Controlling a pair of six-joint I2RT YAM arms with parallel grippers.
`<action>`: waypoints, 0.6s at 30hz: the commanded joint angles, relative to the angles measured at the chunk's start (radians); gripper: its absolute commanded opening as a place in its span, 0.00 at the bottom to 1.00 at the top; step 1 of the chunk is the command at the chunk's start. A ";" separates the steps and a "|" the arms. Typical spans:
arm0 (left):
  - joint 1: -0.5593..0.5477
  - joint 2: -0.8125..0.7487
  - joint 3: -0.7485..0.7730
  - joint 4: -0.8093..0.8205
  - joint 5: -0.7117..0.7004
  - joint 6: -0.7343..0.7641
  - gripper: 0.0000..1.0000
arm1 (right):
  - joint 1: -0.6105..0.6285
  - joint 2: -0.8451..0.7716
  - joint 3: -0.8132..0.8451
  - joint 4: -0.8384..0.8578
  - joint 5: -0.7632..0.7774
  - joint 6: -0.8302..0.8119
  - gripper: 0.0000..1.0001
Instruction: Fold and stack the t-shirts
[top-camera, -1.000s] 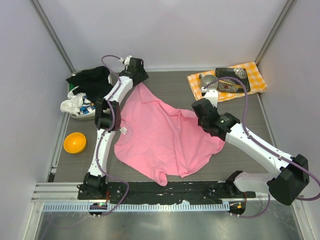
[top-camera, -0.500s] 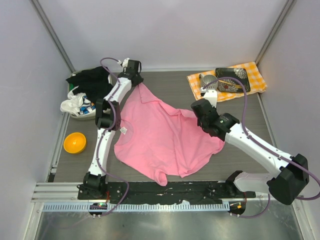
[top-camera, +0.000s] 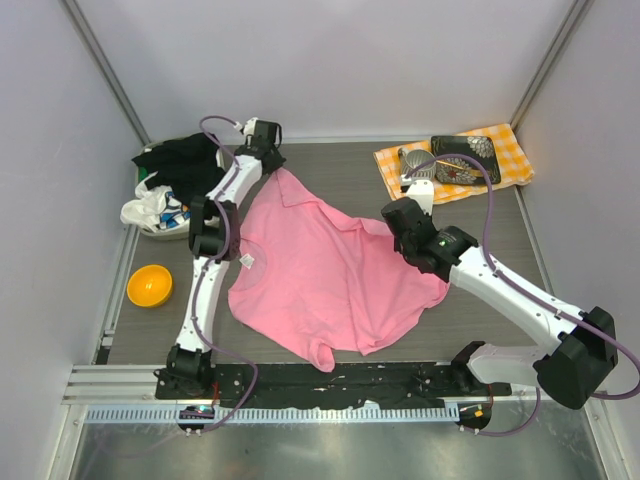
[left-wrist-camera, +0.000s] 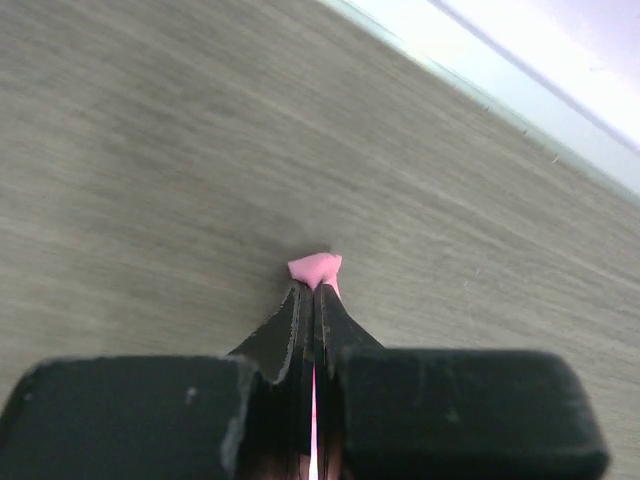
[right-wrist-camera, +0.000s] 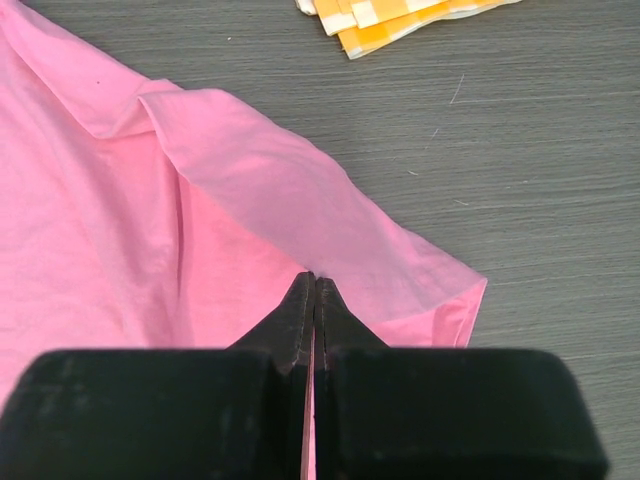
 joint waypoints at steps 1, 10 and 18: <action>0.000 -0.216 -0.101 -0.040 -0.042 0.020 0.00 | 0.007 -0.010 0.010 0.052 0.030 0.013 0.01; -0.014 -0.844 -0.490 -0.138 -0.094 -0.060 0.00 | 0.007 -0.128 0.231 0.084 -0.047 -0.085 0.01; -0.021 -1.247 -0.342 -0.472 -0.048 -0.008 0.00 | 0.007 -0.235 0.392 0.057 -0.373 -0.139 0.01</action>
